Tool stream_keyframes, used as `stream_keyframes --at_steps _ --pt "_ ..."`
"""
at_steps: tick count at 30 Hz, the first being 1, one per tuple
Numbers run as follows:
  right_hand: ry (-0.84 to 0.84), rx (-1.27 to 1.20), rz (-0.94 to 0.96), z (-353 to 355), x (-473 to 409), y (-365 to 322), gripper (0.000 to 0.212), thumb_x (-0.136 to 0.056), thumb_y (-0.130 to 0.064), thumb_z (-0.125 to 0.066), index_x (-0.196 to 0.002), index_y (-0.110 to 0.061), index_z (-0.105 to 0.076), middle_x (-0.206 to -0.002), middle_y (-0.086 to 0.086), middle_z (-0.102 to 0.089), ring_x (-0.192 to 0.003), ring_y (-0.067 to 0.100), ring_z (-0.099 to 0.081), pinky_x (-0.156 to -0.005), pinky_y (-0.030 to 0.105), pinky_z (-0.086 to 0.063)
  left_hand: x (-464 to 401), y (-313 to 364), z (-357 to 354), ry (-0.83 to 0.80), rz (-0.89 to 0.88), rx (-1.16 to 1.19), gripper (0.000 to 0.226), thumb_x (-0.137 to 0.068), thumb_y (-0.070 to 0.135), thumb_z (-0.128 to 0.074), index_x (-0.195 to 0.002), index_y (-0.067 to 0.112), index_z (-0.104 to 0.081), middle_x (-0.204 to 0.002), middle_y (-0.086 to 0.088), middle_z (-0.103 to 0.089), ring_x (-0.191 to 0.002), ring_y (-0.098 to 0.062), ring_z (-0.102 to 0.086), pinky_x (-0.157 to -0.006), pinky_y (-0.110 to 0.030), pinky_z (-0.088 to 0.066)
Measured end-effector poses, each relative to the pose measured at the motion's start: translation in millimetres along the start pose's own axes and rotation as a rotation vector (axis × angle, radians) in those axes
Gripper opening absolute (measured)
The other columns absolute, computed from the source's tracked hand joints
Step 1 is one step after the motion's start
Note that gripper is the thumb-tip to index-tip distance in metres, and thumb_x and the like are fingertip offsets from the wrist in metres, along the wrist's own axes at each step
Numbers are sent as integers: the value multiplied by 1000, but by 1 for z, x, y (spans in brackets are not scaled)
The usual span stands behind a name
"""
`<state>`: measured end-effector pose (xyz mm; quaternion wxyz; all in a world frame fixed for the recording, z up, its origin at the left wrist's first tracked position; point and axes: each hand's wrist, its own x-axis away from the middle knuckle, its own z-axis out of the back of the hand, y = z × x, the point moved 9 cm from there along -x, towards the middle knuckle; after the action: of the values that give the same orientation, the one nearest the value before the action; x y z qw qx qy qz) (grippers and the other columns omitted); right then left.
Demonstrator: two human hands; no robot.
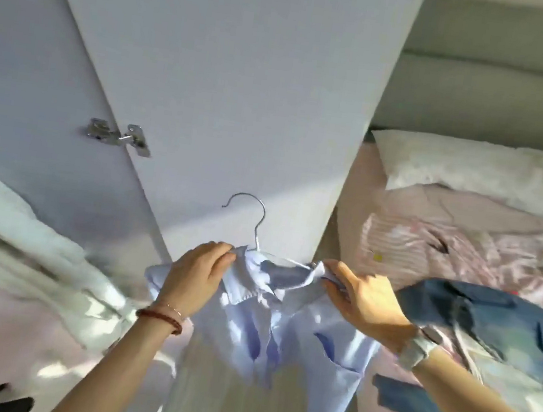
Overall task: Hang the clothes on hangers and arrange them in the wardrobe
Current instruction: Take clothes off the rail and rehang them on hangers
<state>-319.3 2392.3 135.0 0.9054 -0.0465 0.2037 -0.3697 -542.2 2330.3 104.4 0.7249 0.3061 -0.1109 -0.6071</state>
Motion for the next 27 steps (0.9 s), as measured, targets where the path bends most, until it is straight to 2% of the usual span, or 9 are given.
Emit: stream_keyframes --at_steps 3,7,10,14,16,18,20,24,27 --pt "42 -26 -295 10 72 54 22 -77 -18 -67 -98 -19 -61 -75 -3 -70 -63 20 -64 -49 23 -44 10 40 -66 -80 -39 99 8 -89 14 -58 -87 10 -64 -82 -7 -66 -77 -21 -57 -69 -32 -42" --pt "92 -47 -643 25 188 107 14 -81 -14 -64 -95 -17 -66 -86 0 -70 -76 21 -66 -65 29 -50 15 120 -148 -266 -184 117 8 -87 14 -60 -88 10 -68 -88 -6 -68 -83 -29 -63 -69 -34 -45" --pt "171 -83 -940 48 283 135 10 -83 -22 -62 -91 -17 -67 -79 -2 -69 -71 21 -64 -61 31 -49 28 199 -209 -449 -360 142 9 -87 14 -61 -88 9 -69 -85 -6 -67 -81 -30 -62 -69 -34 -46" --pt "220 -85 -1231 85 408 156 14 -85 -24 -60 -73 -15 -59 -63 1 -62 -58 22 -55 -56 34 -43 75 309 -293 -716 -527 231 13 -87 16 -61 -88 8 -70 -80 -8 -68 -76 -26 -60 -70 -33 -46" --pt "217 -99 -1337 105 468 161 23 -86 -23 -58 -65 -19 -49 -54 0 -49 -53 23 -47 -54 35 -36 110 357 -335 -853 -584 201 18 -89 25 -58 -83 12 -68 -71 -2 -62 -71 -21 -55 -65 -28 -40" --pt "231 -95 -1465 127 529 164 27 -85 -23 -59 -62 -13 -48 -52 5 -44 -53 27 -45 -55 38 -33 153 408 -371 -985 -679 168 26 -90 30 -54 -70 15 -60 -64 1 -54 -68 -21 -50 -58 -25 -31" --pt "306 -40 -1578 156 586 165 29 -84 -23 -61 -61 -9 -50 -49 6 -44 -52 24 -44 -52 36 -31 194 463 -397 -1076 -774 187 27 -91 28 -54 -70 13 -59 -65 0 -53 -69 -23 -50 -58 -25 -28" --pt "459 313 -1730 231 677 173 18 -81 -24 -67 -70 -10 -63 -57 9 -62 -57 31 -60 -52 34 -43 256 581 -429 -1078 -919 313 24 -91 24 -55 -80 5 -64 -67 -6 -55 -73 -30 -56 -59 -25 -29" --pt "612 605 -1759 285 723 188 18 -80 -25 -64 -74 -8 -65 -62 14 -64 -61 35 -63 -54 37 -47 282 668 -448 -978 -965 412 19 -90 19 -57 -88 2 -67 -84 -19 -65 -81 -32 -59 -67 -28 -33"
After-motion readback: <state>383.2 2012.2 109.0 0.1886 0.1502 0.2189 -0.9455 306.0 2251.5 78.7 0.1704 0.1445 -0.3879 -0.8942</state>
